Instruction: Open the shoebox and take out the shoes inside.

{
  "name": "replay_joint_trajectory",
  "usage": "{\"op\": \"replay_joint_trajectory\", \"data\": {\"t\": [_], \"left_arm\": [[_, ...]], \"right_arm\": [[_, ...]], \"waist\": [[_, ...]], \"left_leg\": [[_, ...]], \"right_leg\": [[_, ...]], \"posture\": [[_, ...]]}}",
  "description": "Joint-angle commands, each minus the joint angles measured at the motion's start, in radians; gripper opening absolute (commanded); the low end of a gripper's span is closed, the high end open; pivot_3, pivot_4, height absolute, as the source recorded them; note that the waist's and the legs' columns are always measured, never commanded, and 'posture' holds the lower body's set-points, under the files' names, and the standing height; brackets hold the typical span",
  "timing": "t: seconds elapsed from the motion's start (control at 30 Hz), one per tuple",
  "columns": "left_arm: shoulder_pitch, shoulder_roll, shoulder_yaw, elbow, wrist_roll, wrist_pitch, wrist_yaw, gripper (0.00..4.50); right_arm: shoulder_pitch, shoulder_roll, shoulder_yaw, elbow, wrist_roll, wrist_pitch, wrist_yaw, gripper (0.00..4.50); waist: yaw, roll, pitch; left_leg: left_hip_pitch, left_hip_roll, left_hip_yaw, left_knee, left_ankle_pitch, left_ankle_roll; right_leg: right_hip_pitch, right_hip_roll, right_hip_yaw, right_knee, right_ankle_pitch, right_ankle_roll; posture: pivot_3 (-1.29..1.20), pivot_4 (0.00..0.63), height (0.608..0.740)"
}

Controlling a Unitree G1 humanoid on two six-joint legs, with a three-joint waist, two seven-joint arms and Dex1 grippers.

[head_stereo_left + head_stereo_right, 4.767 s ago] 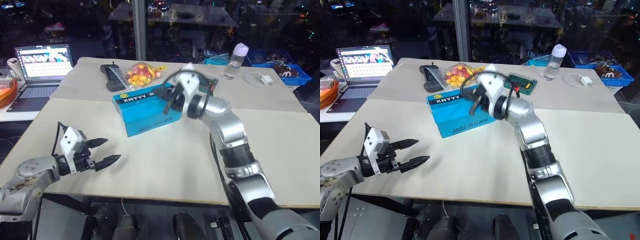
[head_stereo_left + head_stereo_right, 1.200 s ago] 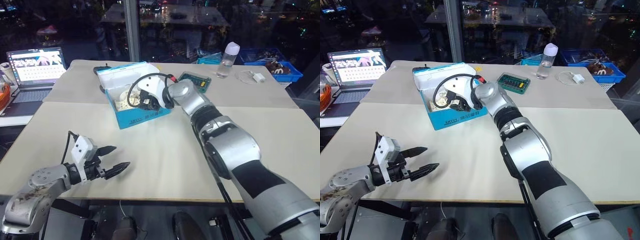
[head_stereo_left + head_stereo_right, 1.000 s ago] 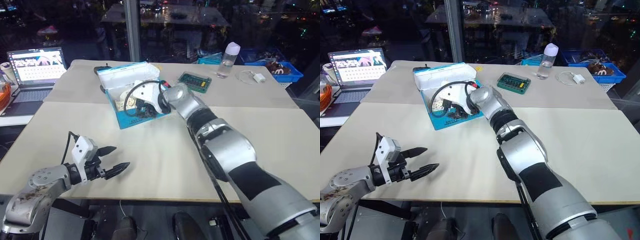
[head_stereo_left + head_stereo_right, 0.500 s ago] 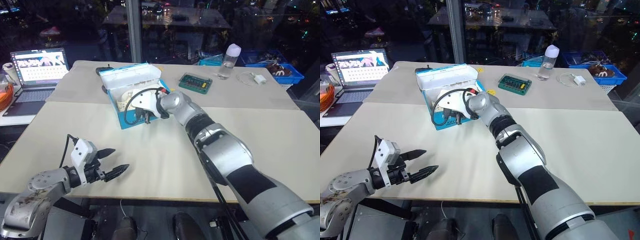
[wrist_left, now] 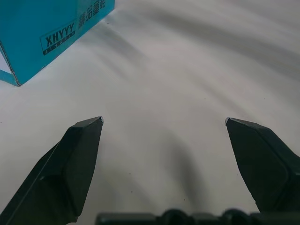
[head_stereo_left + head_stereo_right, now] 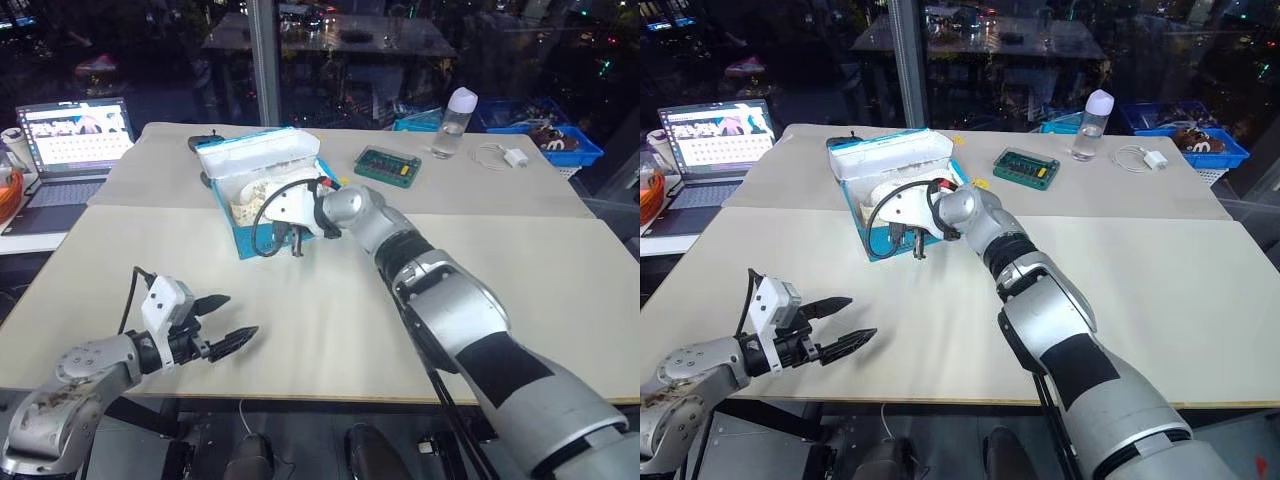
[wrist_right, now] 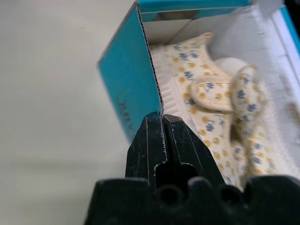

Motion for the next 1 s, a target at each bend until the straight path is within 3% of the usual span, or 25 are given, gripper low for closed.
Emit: {"op": "replay_joint_trajectory", "data": {"t": [0.03,0.2,0.43,0.73,1.0], "left_arm": [[-0.026,-0.005,-0.005,-0.01,0.007,-0.015,0.001,4.5],[-0.041,-0.011,-0.026,0.0,0.015,-0.017,-0.005,4.5],[-0.062,-0.014,-0.04,0.018,0.023,-0.021,-0.02,4.5],[-0.095,-0.018,-0.058,0.044,0.03,-0.022,-0.037,4.5],[-0.107,-0.018,-0.063,0.057,0.039,-0.026,-0.054,4.5]], "right_arm": [[0.055,-0.025,-0.007,-0.101,0.055,-0.006,0.16,0.05],[0.169,-0.092,-0.032,-0.45,0.147,0.149,0.305,0.05],[0.283,-0.184,-0.086,-0.889,0.234,0.467,0.326,0.05],[0.319,-0.286,-0.119,-1.153,0.306,0.694,0.288,0.05],[0.525,-0.44,-0.041,-1.513,0.363,0.892,0.346,0.05]], "waist": [[0.001,0.0,0.0],[0.004,0.0,0.001],[0.01,0.001,0.001],[0.034,0.001,0.001],[0.055,0.0,0.001]], "left_leg": [[0.0,0.0,0.0,0.0,0.0,0.0],[-0.002,0.0,0.0,-0.001,0.003,0.005],[-0.002,0.0,0.0,-0.003,0.003,0.005],[-0.002,0.0,0.0,-0.003,0.003,0.005],[-0.003,-0.001,0.001,-0.004,0.003,0.005]], "right_leg": [[0.0,0.0,0.0,0.0,0.0,0.0],[-0.001,0.0,0.0,0.0,0.001,0.003],[-0.002,0.0,0.0,0.0,0.002,0.005],[-0.003,0.0,0.0,-0.002,-0.001,0.0],[-0.002,-0.001,0.0,-0.005,-0.001,0.0]], "posture": [[0.0,0.15,0.676],[0.0,0.15,0.676],[0.0,0.15,0.676],[0.0,0.15,0.676],[0.0,0.15,0.676]]}}
